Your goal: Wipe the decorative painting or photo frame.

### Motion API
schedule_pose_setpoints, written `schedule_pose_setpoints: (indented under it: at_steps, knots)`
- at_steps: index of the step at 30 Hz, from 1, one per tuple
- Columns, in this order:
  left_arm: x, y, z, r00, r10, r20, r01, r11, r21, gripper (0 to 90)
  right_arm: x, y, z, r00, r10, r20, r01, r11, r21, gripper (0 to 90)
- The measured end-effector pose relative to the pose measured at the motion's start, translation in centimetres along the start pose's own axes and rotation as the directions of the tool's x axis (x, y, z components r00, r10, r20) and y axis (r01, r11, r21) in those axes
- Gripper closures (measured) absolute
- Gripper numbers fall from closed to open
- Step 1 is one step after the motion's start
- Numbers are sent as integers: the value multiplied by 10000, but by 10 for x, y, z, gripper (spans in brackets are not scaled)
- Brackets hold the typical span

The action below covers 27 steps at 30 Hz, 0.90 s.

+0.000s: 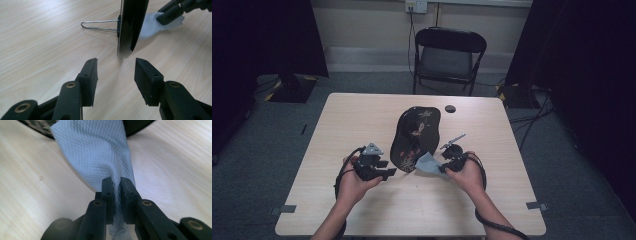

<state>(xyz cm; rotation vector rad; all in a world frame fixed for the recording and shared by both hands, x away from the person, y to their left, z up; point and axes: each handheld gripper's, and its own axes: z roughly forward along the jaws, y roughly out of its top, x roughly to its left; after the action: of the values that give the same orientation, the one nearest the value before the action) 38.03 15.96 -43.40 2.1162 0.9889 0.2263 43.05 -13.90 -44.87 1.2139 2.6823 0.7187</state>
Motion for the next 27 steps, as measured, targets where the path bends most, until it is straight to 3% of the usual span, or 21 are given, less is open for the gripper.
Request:
schedule_pose_setpoints:
  at_steps: [6,12,18,22,27]
  knots:
    - [2,-2,-3,9999,-145,-44,145,9999,-20,528,-19,1,-3,9980,440,457,-442,9990,17,828]
    - [4,-5,-6,9997,-212,-126,211,9998,-51,524,-38,-2,-7,9904,1093,843,-1089,9940,-98,828]
    - [5,-6,-9,9995,-241,-180,240,9997,-57,522,-47,-9,-14,9835,1410,1134,-1384,9899,-304,828]
    - [5,-8,-11,9992,-338,-209,336,9994,-110,521,-46,-14,-17,9836,1476,1036,-1445,9888,-371,828]
    - [5,-9,-13,9992,-330,-239,327,9994,-125,520,-28,-19,-13,9912,1027,833,-1010,9946,-240,828]
